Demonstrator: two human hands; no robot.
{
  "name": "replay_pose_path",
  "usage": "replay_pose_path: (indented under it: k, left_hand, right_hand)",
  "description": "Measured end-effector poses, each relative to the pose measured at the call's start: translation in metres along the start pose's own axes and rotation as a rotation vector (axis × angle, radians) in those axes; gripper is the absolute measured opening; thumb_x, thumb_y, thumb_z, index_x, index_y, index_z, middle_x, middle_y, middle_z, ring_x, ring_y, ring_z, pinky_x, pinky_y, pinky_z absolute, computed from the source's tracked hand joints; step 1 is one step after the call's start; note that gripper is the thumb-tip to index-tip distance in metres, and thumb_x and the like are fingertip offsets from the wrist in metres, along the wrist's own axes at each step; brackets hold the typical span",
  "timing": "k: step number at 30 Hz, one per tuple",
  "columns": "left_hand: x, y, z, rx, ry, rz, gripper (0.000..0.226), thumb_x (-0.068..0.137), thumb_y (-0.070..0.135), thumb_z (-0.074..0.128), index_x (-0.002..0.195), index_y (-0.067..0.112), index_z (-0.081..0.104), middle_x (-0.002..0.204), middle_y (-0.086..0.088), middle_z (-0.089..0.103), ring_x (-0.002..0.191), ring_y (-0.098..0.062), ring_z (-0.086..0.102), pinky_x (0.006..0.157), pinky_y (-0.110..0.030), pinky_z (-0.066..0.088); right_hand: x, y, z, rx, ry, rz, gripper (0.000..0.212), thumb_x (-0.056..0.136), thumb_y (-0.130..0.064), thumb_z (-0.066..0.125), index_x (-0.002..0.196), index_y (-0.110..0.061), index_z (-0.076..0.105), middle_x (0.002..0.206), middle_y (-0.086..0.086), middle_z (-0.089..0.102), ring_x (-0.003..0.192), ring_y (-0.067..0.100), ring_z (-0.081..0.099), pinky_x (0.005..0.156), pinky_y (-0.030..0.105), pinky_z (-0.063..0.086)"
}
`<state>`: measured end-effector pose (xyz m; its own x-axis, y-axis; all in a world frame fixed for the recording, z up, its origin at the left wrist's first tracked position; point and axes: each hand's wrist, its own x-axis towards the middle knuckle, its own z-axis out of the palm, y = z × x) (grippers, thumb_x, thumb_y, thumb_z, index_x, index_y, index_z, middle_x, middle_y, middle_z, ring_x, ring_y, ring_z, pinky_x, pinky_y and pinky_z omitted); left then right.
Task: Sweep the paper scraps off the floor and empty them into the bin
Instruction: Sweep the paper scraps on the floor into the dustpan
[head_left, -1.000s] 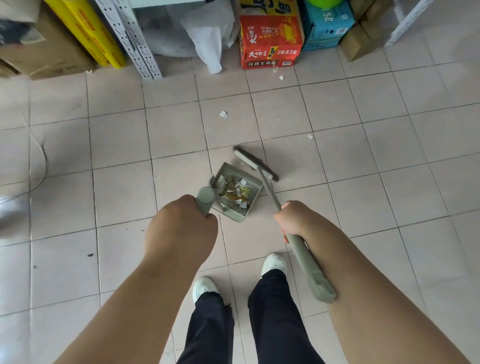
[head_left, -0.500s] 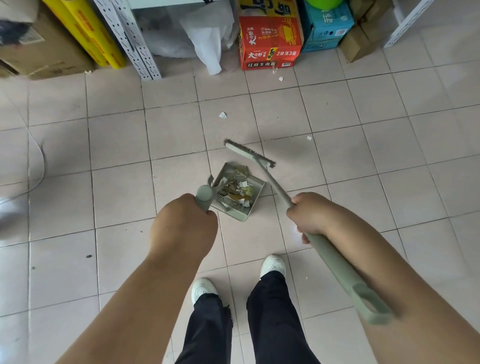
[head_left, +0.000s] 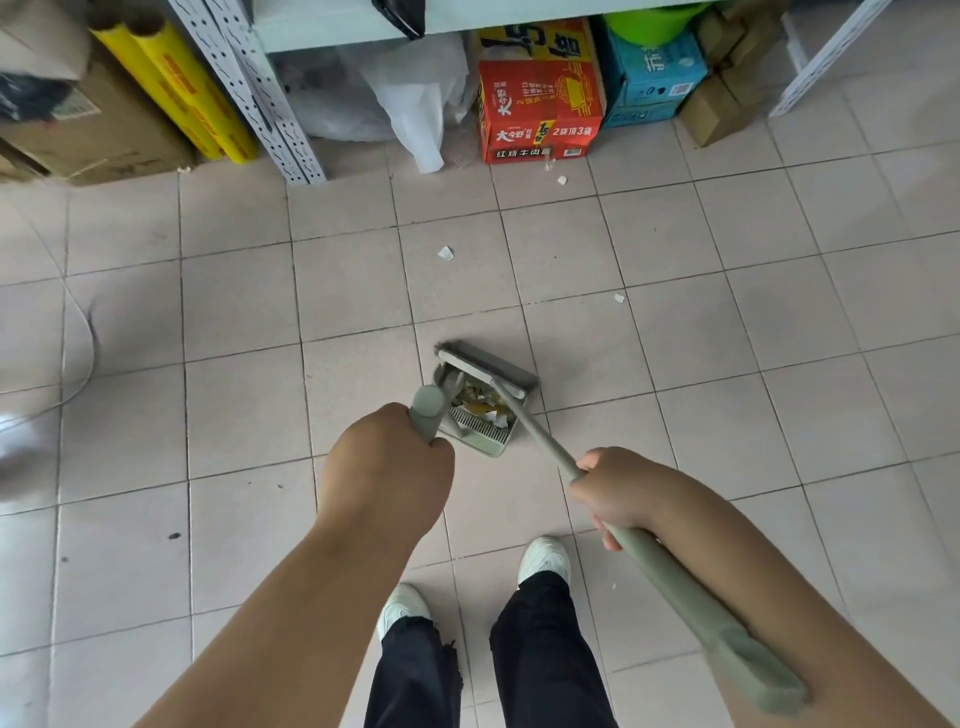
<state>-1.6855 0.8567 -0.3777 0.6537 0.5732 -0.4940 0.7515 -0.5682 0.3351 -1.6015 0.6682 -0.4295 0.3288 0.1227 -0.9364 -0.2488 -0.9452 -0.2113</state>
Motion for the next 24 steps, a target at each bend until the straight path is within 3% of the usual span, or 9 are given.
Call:
replay_pose_path:
  k: [8, 15, 17, 24]
  left_hand:
    - [0.023, 0.070, 0.022, 0.046, -0.005, 0.049, 0.015, 0.078, 0.025, 0.048, 0.065, 0.020, 0.042, 0.061, 0.002, 0.052, 0.053, -0.015, 0.047, 0.042, -0.024, 0.027]
    - [0.052, 0.133, 0.033, 0.035, 0.001, 0.101, 0.008, 0.079, 0.025, 0.048, 0.077, 0.018, 0.049, 0.065, 0.002, 0.051, 0.066, -0.026, 0.053, 0.050, -0.027, 0.035]
    - [0.066, 0.148, 0.031, 0.039, -0.006, 0.111, 0.008, 0.080, 0.026, 0.048, 0.075, 0.019, 0.046, 0.064, 0.004, 0.049, 0.064, -0.024, 0.050, 0.049, -0.027, 0.033]
    - [0.103, 0.191, 0.026, 0.042, -0.043, 0.125, 0.019, 0.079, 0.024, 0.049, 0.065, 0.022, 0.037, 0.061, 0.007, 0.044, 0.051, -0.009, 0.038, 0.042, -0.022, 0.024]
  right_hand:
    - [0.010, 0.025, -0.063, 0.099, 0.058, -0.002, 0.024, 0.085, -0.009, 0.036, 0.102, -0.010, 0.052, 0.064, 0.011, 0.052, 0.028, 0.016, 0.050, 0.038, 0.016, 0.041]
    - [0.021, 0.031, -0.118, 0.132, 0.141, -0.017, 0.018, 0.088, -0.008, 0.037, 0.101, -0.007, 0.049, 0.064, 0.011, 0.052, 0.024, 0.013, 0.049, 0.037, 0.012, 0.035]
    - [0.024, 0.027, -0.130, 0.146, 0.159, -0.014, 0.021, 0.088, -0.008, 0.037, 0.103, -0.007, 0.051, 0.063, 0.012, 0.052, 0.024, 0.013, 0.049, 0.037, 0.012, 0.034]
    - [0.032, 0.005, -0.176, 0.161, 0.219, -0.005, 0.012, 0.089, -0.008, 0.036, 0.080, -0.011, 0.044, 0.060, 0.014, 0.054, 0.020, 0.009, 0.042, 0.028, 0.010, 0.026]
